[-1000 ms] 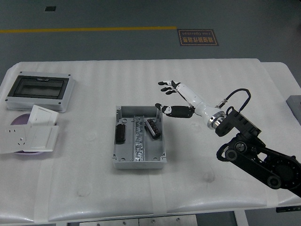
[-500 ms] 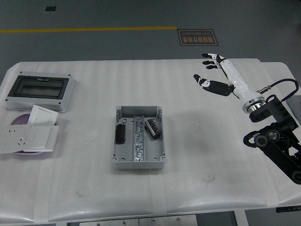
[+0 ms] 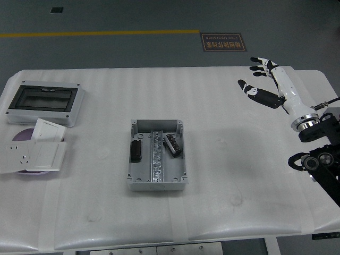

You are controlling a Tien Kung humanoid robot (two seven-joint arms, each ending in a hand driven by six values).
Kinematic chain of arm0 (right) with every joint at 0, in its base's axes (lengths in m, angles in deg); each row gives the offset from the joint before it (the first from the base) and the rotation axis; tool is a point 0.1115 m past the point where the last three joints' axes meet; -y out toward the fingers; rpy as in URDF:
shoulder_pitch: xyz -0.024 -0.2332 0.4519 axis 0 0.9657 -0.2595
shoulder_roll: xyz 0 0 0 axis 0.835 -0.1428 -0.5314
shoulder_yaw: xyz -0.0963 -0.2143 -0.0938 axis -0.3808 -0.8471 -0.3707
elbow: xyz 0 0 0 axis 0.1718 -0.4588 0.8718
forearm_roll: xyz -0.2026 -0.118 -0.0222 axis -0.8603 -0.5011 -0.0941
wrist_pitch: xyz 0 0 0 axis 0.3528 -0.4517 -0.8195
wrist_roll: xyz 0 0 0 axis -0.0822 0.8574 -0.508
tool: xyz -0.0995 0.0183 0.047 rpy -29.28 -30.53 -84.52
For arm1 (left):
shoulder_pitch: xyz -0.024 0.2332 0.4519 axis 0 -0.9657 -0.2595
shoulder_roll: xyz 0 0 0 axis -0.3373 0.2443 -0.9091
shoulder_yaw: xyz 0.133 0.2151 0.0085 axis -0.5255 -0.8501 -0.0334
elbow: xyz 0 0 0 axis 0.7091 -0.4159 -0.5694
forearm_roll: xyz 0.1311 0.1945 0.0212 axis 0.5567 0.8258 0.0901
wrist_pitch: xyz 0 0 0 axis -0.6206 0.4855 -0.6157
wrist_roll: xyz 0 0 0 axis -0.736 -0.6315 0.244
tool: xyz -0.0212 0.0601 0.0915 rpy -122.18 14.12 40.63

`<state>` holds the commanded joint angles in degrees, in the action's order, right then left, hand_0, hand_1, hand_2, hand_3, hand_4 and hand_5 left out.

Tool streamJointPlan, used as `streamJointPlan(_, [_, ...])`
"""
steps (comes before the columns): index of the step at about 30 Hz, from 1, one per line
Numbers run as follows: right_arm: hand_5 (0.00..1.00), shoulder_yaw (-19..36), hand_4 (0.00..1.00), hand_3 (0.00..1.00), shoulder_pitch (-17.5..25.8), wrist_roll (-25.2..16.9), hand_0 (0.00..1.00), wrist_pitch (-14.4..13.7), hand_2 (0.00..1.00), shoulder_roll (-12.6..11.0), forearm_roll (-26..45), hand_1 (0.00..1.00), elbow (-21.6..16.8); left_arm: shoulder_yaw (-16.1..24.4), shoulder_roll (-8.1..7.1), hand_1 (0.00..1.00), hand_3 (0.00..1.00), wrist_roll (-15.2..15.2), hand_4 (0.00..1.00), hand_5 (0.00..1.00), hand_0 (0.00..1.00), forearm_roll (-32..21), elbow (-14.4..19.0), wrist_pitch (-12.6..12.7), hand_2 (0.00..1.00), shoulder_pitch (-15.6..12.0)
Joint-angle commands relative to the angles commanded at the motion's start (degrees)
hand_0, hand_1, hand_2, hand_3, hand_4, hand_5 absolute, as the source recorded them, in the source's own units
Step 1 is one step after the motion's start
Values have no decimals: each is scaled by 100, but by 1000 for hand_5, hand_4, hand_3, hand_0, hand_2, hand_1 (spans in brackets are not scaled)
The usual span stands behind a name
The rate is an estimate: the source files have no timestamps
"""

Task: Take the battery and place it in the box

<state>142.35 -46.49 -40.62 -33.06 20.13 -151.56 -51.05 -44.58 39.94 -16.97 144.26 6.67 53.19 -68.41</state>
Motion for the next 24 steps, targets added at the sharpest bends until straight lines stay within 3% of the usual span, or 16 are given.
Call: streamJointPlan(24, [425,316,765,854,204,-15,854,-35,777,-34,-72,752,39,35,20,668,631,-3,640,56,651,98,-1,-14,605,0])
